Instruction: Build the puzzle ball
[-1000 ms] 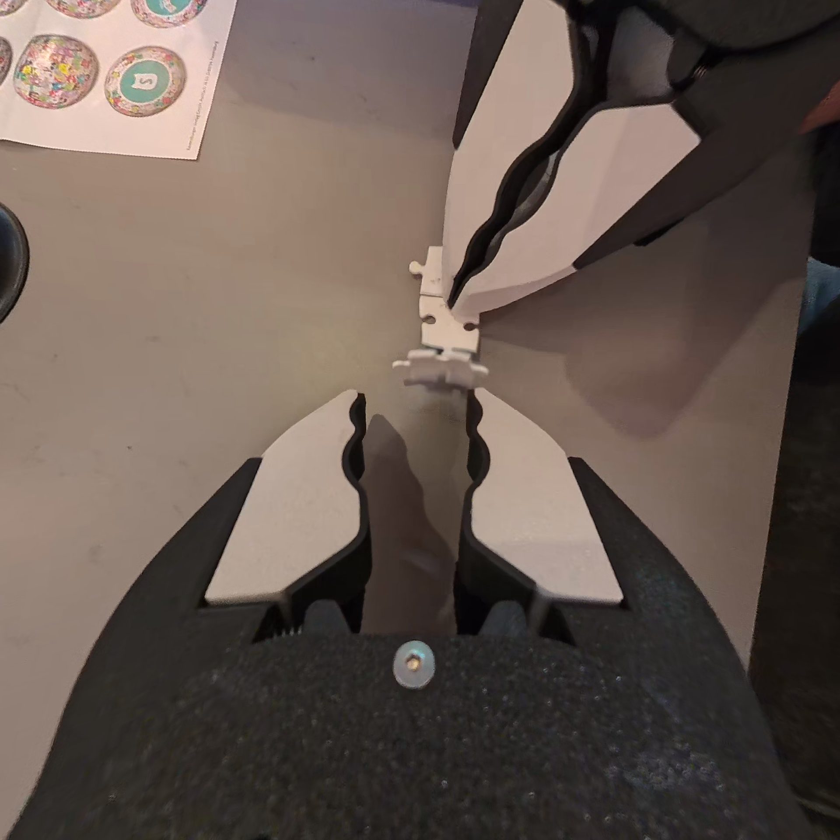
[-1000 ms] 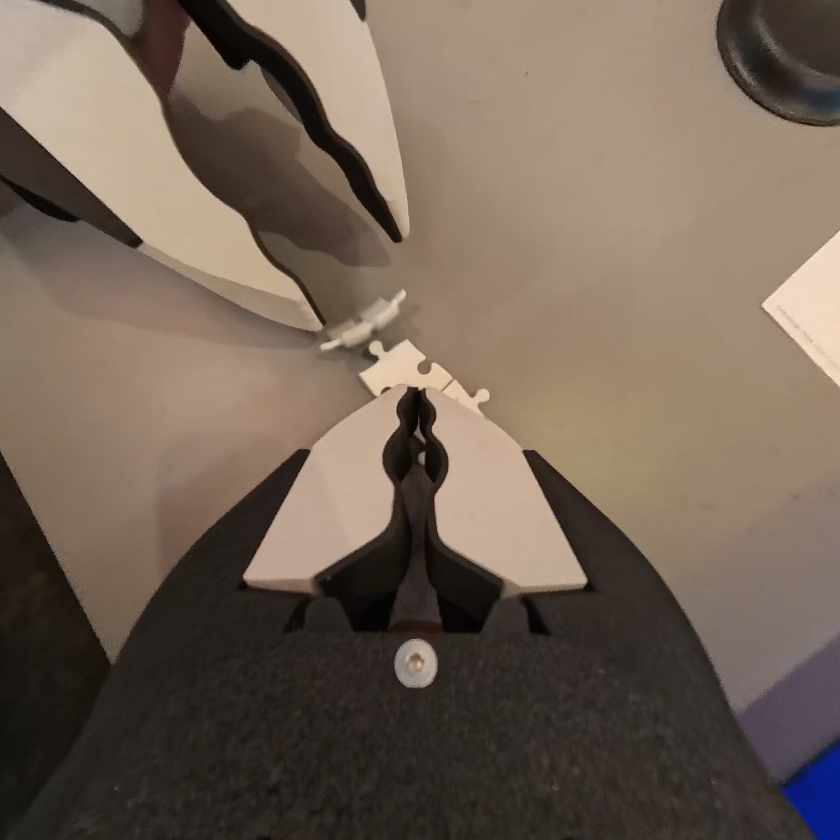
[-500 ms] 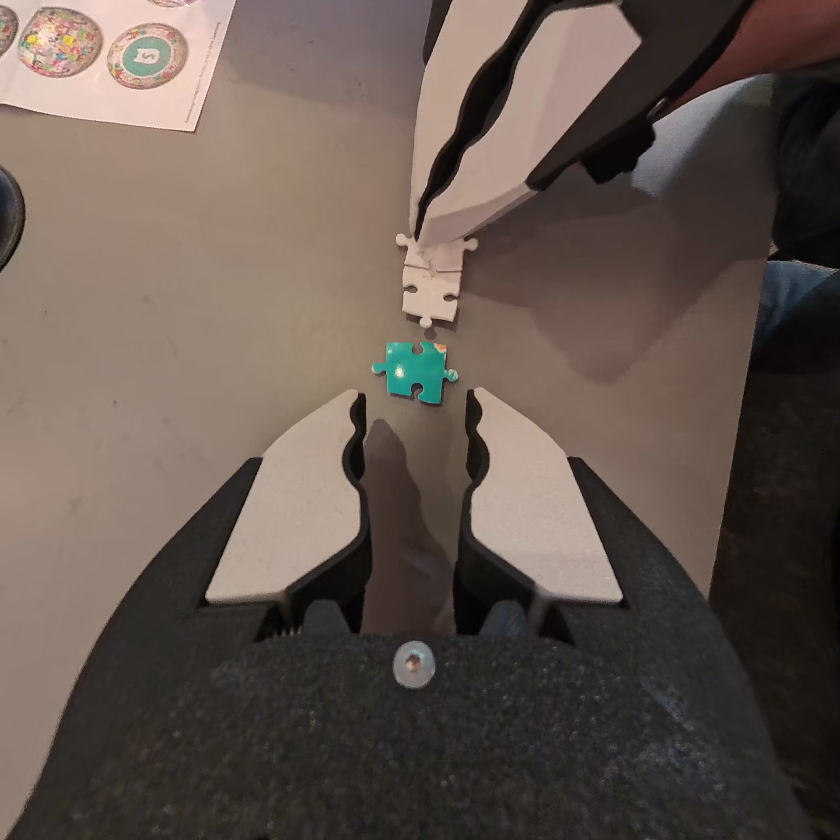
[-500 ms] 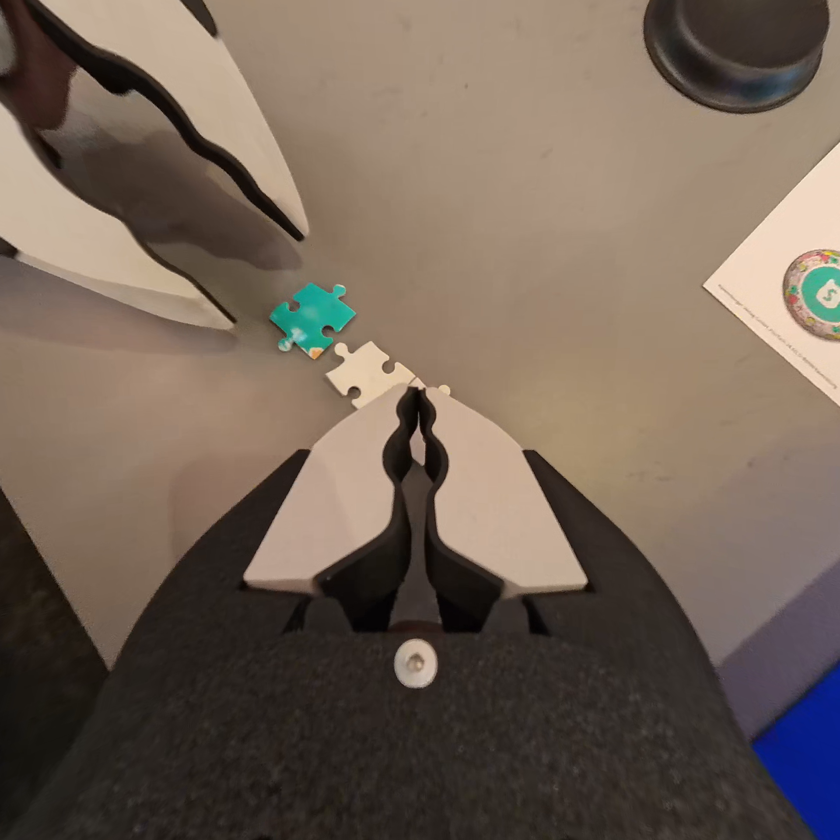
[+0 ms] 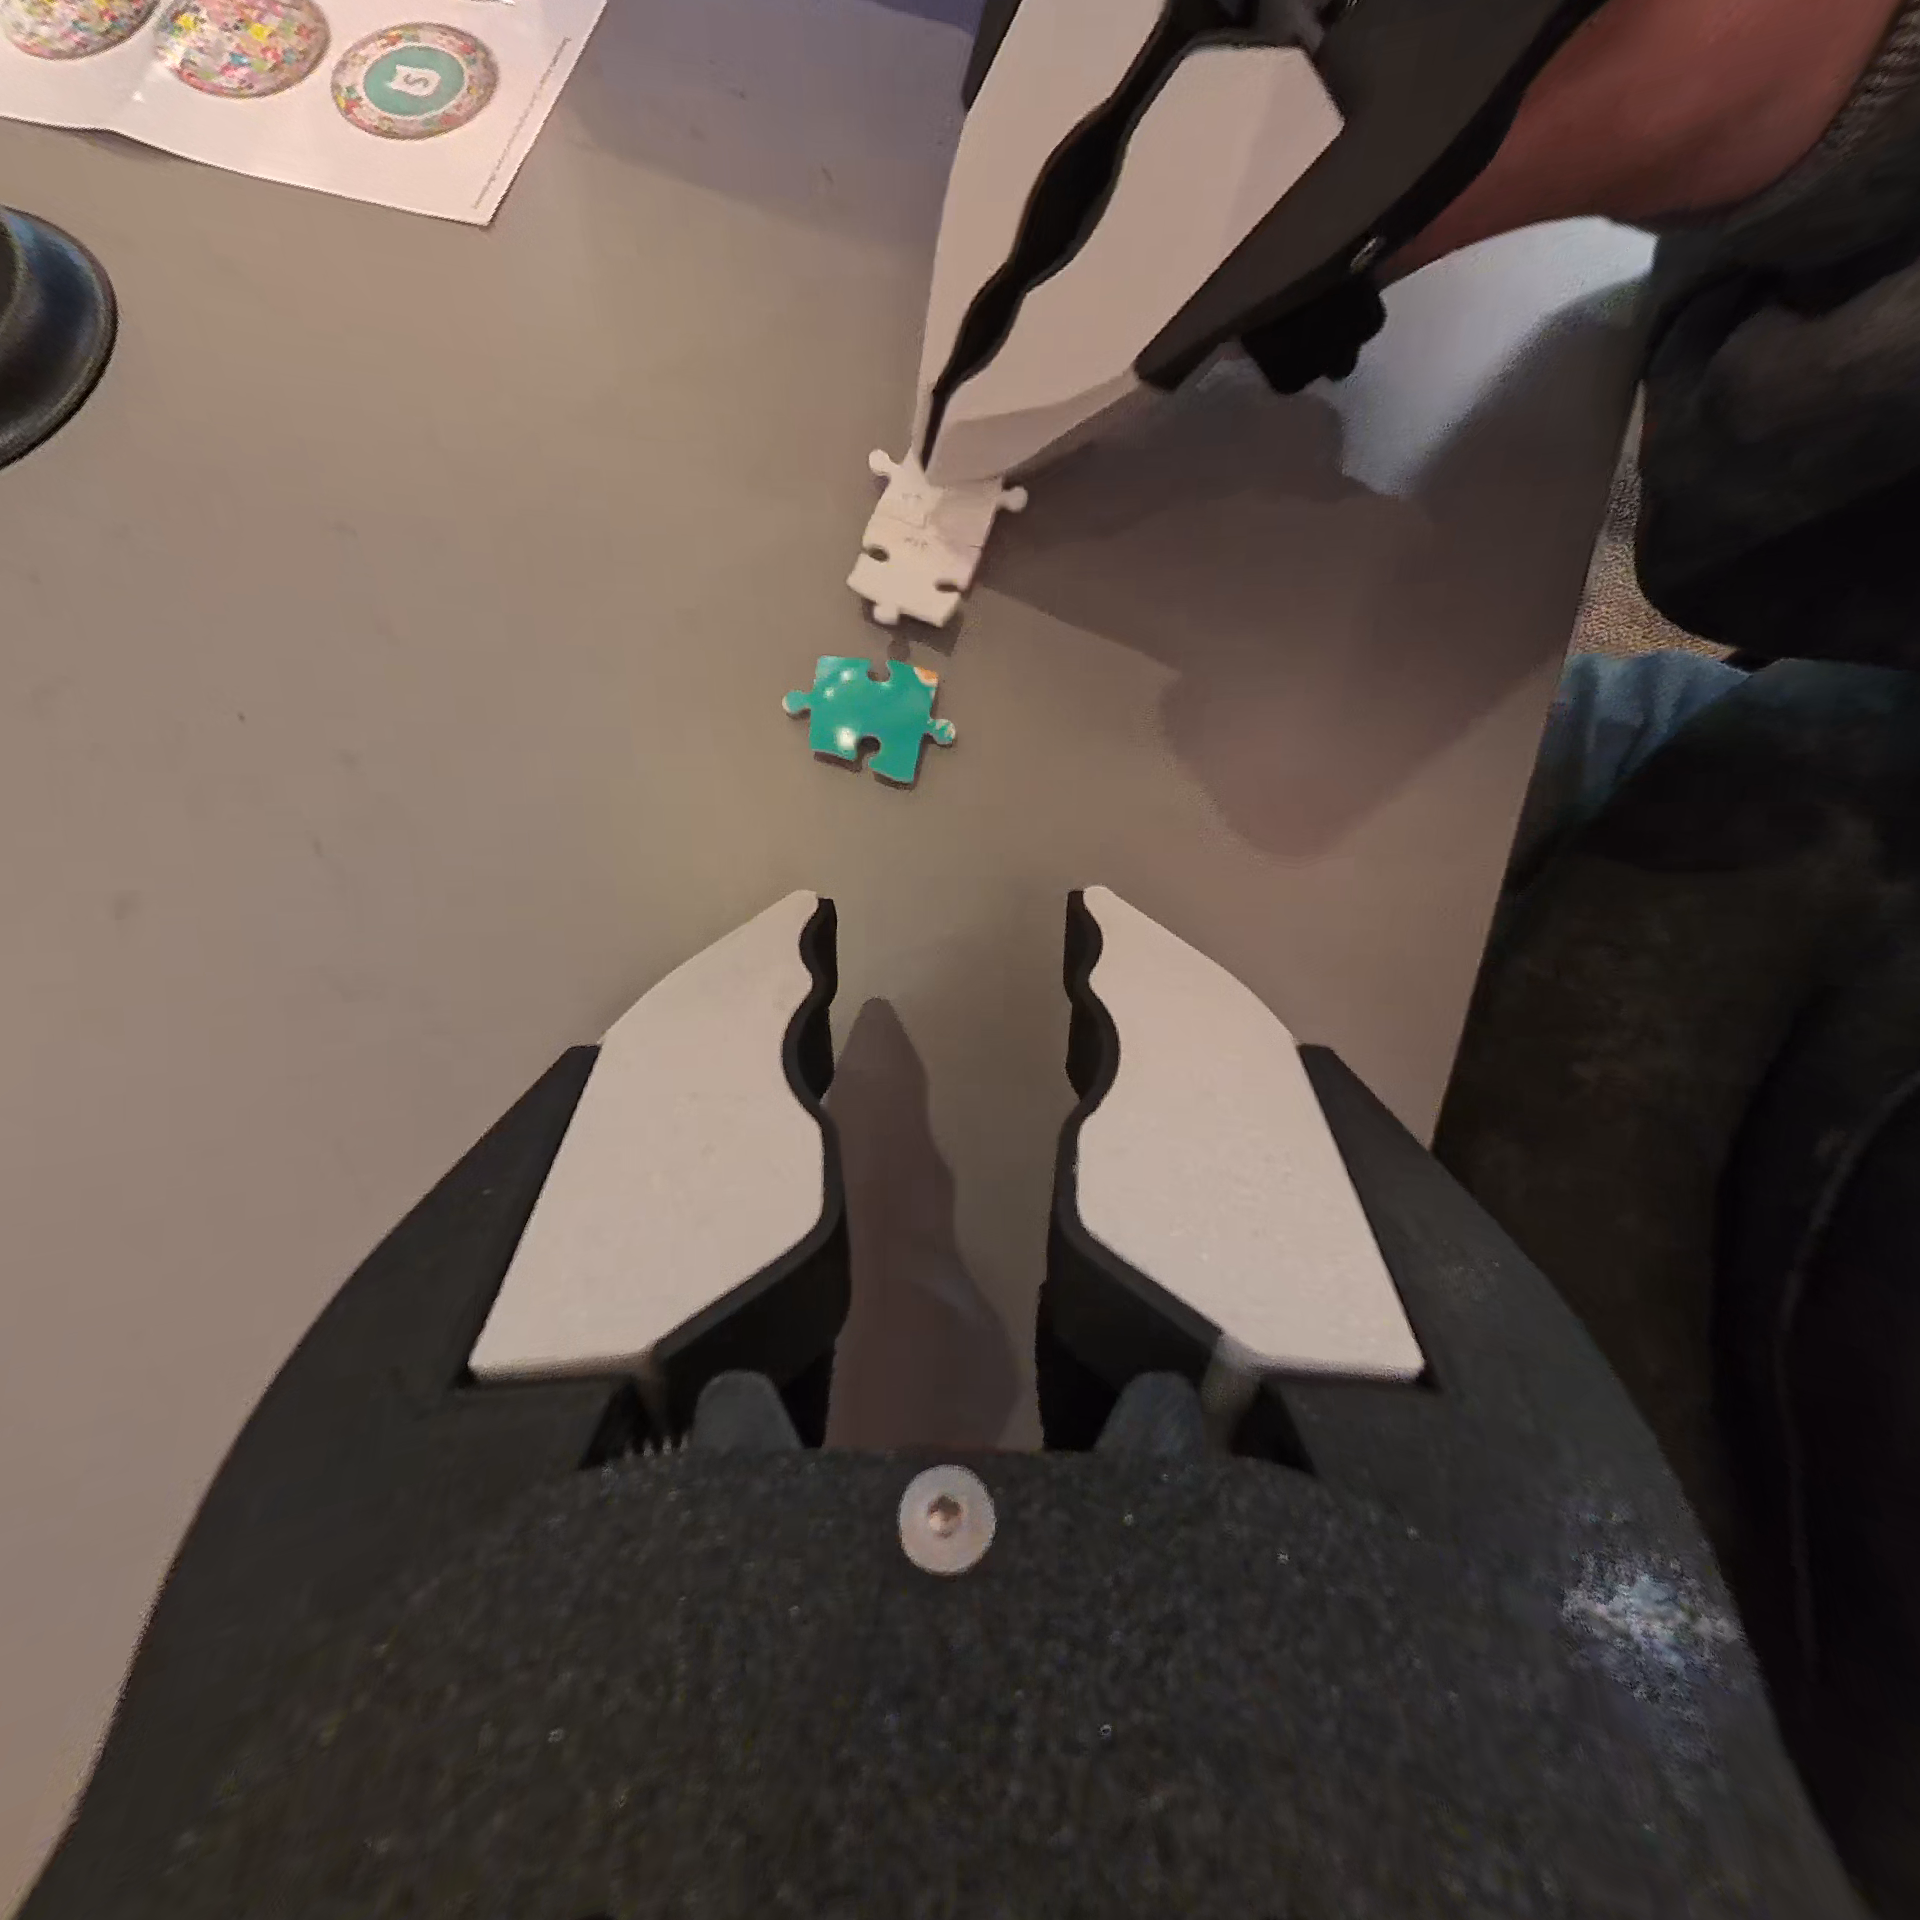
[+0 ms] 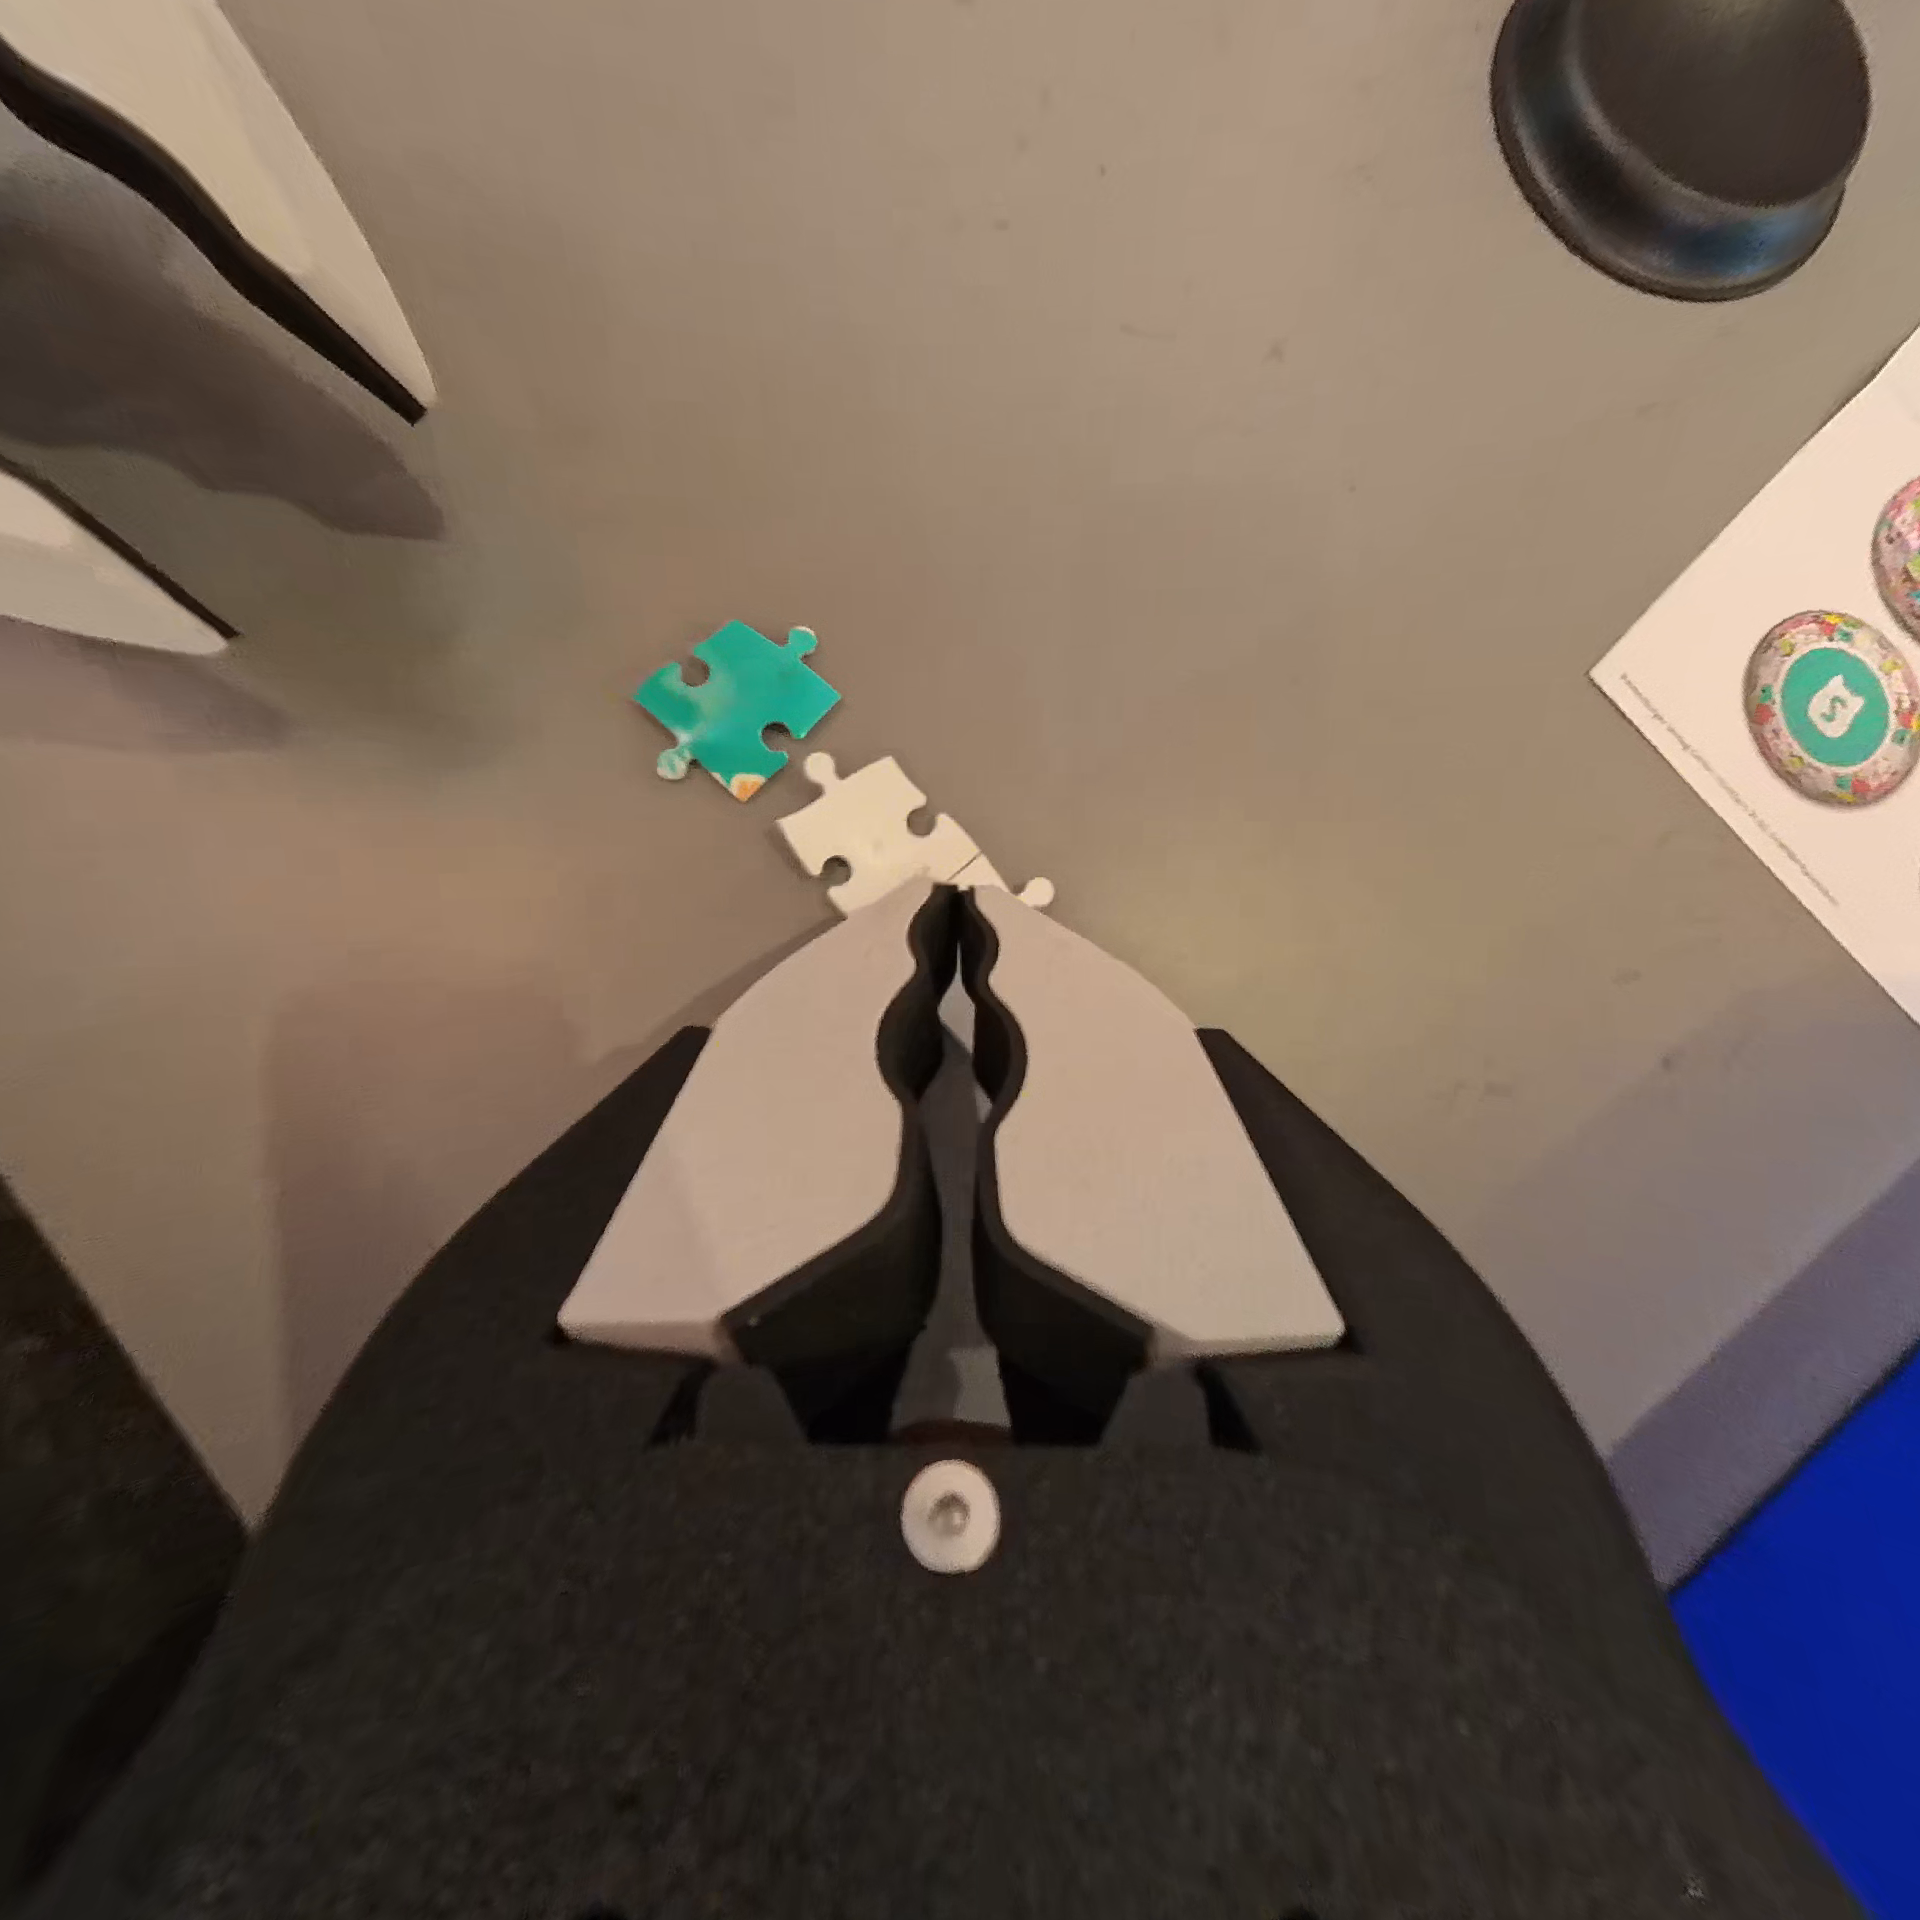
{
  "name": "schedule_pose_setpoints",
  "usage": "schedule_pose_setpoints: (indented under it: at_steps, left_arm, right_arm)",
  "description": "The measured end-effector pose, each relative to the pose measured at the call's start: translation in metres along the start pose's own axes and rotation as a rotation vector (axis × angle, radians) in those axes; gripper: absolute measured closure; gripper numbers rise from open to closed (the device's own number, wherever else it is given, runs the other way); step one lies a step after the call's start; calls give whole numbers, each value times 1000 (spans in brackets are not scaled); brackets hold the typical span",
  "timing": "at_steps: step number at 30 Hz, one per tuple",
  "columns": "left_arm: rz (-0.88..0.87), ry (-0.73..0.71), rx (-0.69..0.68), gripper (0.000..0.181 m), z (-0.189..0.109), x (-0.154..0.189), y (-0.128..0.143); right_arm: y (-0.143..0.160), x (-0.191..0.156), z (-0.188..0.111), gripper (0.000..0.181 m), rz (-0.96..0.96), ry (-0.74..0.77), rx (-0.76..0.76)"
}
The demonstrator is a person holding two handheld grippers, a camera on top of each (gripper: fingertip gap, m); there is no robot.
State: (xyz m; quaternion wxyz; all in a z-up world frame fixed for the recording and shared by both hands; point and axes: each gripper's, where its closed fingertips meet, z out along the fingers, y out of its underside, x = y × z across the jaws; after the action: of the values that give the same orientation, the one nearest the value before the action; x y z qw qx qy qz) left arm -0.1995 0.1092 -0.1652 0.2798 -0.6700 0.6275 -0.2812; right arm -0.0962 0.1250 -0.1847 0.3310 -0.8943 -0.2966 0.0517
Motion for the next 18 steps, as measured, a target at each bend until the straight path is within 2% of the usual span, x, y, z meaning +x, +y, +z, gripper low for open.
schedule_pose_setpoints:
  at_steps: [3, 9, 18]
  left_arm:
    - [-9, -5, 6, 140, -5, 1, 4]
    - [-8, 15, 9, 140, -5, 3, 6]
    - [-17, 39, 38, 139, -10, 5, 4]
  right_arm:
    - [4, -4, -6, 181, 8, -16, -6]
    - [8, -10, 5, 181, 5, -20, -52]
    - [6, -10, 5, 181, -5, -37, -118]
